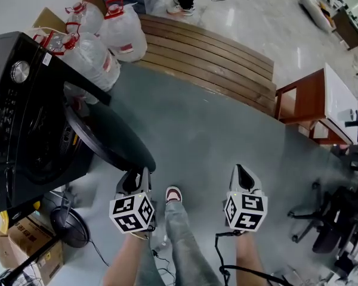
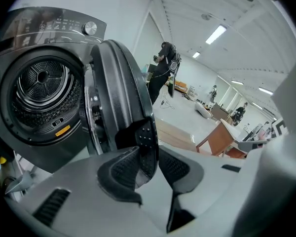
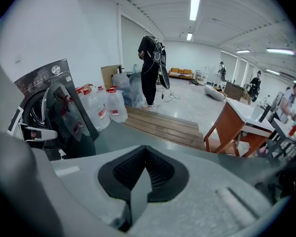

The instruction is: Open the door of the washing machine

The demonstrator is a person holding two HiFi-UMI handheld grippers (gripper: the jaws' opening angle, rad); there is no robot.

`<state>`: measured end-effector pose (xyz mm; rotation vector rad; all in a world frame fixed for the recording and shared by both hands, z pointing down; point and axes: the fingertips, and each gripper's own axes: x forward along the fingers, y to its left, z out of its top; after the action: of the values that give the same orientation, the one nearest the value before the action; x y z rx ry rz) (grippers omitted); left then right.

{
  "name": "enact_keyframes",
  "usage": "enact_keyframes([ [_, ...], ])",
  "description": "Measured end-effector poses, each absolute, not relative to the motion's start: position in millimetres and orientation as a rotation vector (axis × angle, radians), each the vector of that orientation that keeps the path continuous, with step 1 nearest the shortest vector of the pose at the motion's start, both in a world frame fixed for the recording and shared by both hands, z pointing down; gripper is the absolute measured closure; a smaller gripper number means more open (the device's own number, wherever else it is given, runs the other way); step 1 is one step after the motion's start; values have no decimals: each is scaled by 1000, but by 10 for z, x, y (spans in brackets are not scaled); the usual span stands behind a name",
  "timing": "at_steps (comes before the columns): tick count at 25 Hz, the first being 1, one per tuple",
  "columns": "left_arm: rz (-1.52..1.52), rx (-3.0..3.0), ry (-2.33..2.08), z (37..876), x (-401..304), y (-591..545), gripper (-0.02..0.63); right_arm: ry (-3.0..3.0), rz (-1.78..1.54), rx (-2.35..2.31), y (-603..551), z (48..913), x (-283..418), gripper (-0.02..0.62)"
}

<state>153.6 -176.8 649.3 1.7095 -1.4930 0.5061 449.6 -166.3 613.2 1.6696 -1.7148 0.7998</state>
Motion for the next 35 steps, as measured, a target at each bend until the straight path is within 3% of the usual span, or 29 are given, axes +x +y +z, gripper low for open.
enact_keyframes([
  [19, 439, 1710, -1506, 6447, 2111, -2377, 489, -1662, 839, 1749, -1888, 6156, 4976, 591],
  [35, 453, 1707, -1507, 6452, 2186, -2450, 489, -1639, 860, 1775, -1737, 6148, 5034, 591],
])
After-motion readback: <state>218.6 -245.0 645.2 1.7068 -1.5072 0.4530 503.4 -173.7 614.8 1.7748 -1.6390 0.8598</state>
